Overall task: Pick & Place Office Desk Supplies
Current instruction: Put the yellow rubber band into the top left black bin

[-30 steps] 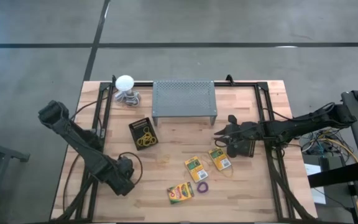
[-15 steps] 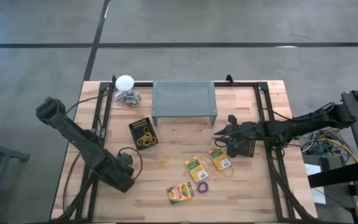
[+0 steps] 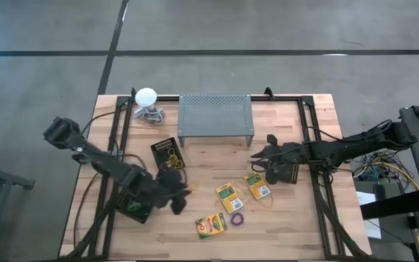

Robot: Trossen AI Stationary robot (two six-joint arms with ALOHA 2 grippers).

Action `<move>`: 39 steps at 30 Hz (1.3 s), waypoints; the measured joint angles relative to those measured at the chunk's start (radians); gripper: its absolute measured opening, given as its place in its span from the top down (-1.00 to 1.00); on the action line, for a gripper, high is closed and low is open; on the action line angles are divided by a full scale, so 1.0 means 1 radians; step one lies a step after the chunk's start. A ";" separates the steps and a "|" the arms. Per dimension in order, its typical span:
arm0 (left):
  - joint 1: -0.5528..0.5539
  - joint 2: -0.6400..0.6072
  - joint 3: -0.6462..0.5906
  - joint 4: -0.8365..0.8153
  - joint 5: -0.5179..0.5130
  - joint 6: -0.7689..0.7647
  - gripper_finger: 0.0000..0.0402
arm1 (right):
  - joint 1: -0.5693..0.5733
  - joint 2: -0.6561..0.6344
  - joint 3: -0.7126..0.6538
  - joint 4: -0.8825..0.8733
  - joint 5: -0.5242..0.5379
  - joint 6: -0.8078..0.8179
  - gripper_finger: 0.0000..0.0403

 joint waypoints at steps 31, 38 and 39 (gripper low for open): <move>0.209 0.401 0.024 0.154 0.293 0.437 0.30 | 0.000 0.000 0.000 0.000 0.000 0.000 0.50; 0.209 0.399 0.024 0.124 0.293 0.442 0.30 | 0.000 0.000 0.000 0.000 0.000 0.000 0.50; 0.209 0.399 0.024 0.124 0.293 0.442 0.30 | 0.000 0.000 0.000 0.000 0.000 0.000 0.50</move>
